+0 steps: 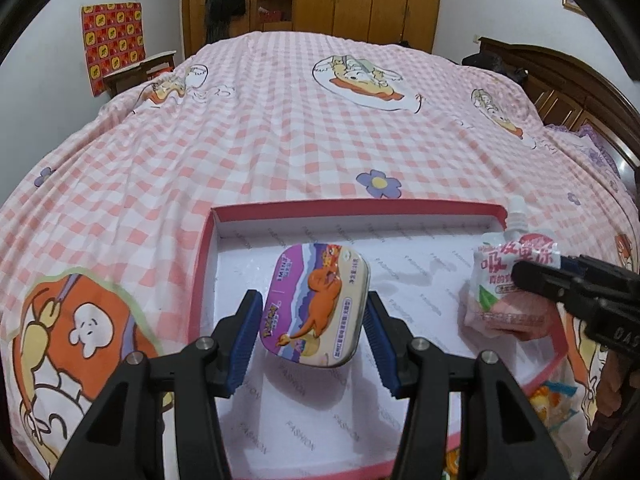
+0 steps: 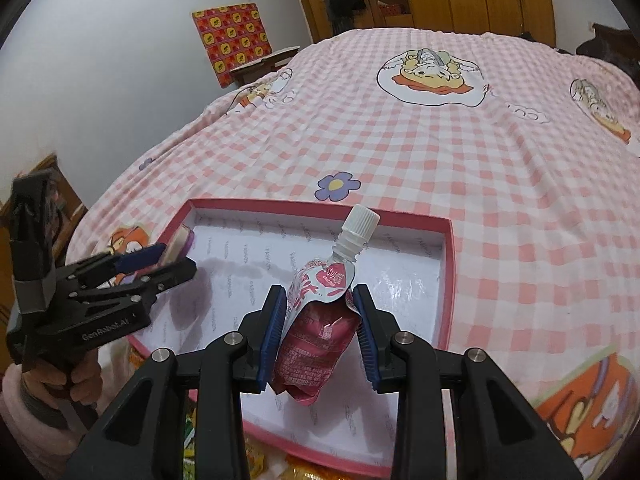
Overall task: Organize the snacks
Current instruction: 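Lift and carry the tin and pouch with both tools over the red box, then open the left tool to drop the tin while the right tool releases the pouch in the box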
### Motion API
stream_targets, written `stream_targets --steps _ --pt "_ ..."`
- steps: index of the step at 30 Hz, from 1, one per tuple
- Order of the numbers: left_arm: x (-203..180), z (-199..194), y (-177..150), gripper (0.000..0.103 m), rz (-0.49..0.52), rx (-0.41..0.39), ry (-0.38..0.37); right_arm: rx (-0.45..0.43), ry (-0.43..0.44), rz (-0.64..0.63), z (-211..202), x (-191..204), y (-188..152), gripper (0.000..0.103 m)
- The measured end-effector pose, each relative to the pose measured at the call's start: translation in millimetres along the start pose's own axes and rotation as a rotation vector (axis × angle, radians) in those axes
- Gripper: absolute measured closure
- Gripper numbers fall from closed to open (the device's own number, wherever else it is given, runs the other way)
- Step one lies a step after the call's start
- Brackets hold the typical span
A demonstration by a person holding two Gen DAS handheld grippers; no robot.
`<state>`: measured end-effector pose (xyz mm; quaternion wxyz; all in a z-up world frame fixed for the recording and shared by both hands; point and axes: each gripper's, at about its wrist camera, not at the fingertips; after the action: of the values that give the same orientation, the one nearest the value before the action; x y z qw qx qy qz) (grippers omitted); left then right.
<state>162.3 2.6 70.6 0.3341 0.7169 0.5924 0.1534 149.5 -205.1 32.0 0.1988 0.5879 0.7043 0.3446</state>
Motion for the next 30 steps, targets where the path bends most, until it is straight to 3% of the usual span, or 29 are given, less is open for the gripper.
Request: stream_targets --steps 7,18,20,22,24,30 --pt "7 18 0 0.049 -0.027 0.028 0.0 -0.001 0.006 0.018 9 -6 6 0.068" --pt "3 18 3 0.05 -0.004 0.008 -0.019 -0.017 -0.007 0.025 14 -11 12 0.068" --pt "-1 13 5 0.048 0.017 -0.005 -0.015 -0.022 -0.024 0.017 14 -11 13 0.066" --pt "-4 10 6 0.045 0.03 -0.012 -0.008 -0.03 -0.049 0.008 13 -12 15 0.055" --pt "-6 6 7 0.045 0.032 -0.014 -0.012 -0.043 -0.064 0.004 10 -12 16 0.05" --pt "-4 -4 6 0.045 0.009 -0.01 -0.027 -0.077 -0.095 -0.003 -1 -15 18 0.049"
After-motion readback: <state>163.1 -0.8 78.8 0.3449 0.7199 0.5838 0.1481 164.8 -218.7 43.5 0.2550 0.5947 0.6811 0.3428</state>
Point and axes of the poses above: each gripper's, at about its wrist camera, not at the fingertips, and z roughly the way its jaws point, x to its left, y to its top, and after that the axes turned 10 degrees about -y, right-handed
